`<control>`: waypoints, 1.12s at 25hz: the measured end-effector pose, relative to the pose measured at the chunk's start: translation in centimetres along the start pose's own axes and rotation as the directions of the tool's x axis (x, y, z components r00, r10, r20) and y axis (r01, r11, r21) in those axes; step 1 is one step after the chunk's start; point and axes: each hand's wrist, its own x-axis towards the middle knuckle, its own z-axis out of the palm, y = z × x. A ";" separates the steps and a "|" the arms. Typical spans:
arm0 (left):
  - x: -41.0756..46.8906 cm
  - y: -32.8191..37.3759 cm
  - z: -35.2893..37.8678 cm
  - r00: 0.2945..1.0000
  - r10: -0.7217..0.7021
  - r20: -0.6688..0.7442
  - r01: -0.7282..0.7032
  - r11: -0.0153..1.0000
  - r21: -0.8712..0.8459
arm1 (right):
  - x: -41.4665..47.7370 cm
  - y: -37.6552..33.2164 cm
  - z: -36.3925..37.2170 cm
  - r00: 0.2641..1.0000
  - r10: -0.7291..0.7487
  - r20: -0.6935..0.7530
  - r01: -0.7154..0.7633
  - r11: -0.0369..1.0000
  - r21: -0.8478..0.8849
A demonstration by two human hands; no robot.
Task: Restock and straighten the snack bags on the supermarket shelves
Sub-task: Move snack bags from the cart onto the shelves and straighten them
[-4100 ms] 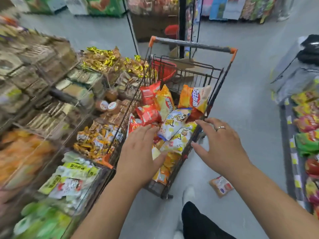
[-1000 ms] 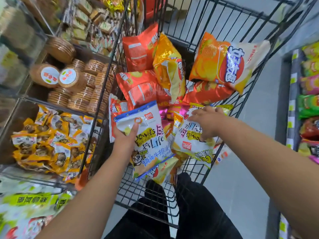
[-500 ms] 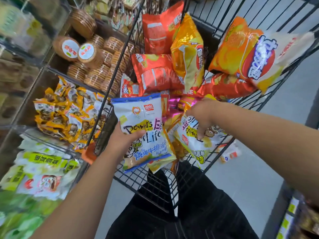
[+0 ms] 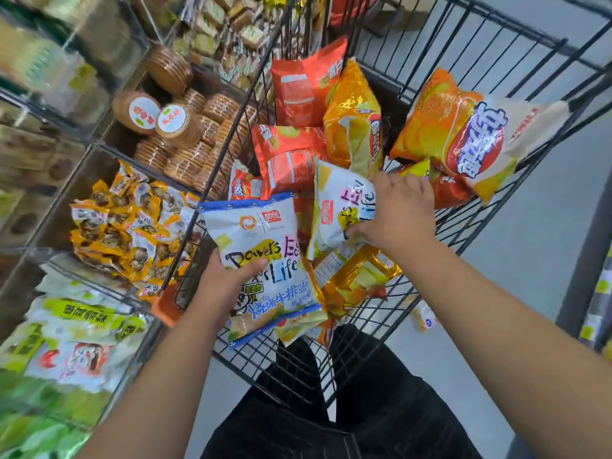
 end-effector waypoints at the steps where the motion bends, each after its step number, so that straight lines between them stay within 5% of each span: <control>1: -0.1 0.2 0.1 1.000 0.003 0.007 -0.003 1.000 -0.006 | -0.1 -0.4 -0.6 0.999 0.017 -0.031 -0.015 0.998 0.056; 4: -0.2 0.7 -0.1 0.999 0.021 0.030 -0.019 0.998 -0.051 | -0.6 -1.9 -2.0 0.990 0.131 -0.060 -0.116 0.971 0.207; 7: -0.5 1.2 -0.3 0.997 0.003 0.075 0.007 0.991 -0.131 | -1.3 -3.3 -0.4 0.970 0.224 0.098 -0.242 0.938 0.248; 11: -0.5 1.3 -0.5 0.998 -0.050 0.032 0.054 0.988 -0.143 | -2.8 -3.6 3.3 0.857 0.115 0.502 -0.454 0.628 0.632; 14: -0.5 2.1 -1.4 0.995 -0.031 0.099 0.043 0.991 -0.128 | -3.7 -2.4 4.2 0.795 0.001 0.607 -0.542 0.451 0.709; 21: -0.9 3.7 -4.7 0.940 -0.086 0.329 0.143 0.978 -0.154 | -6.3 -2.0 2.0 0.843 0.161 0.513 -0.537 0.256 0.804; 28: -2.5 7.4 -4.2 0.826 0.030 0.562 0.009 0.998 -0.068 | -13.7 -2.0 -2.3 0.875 0.285 0.391 -0.430 0.086 0.899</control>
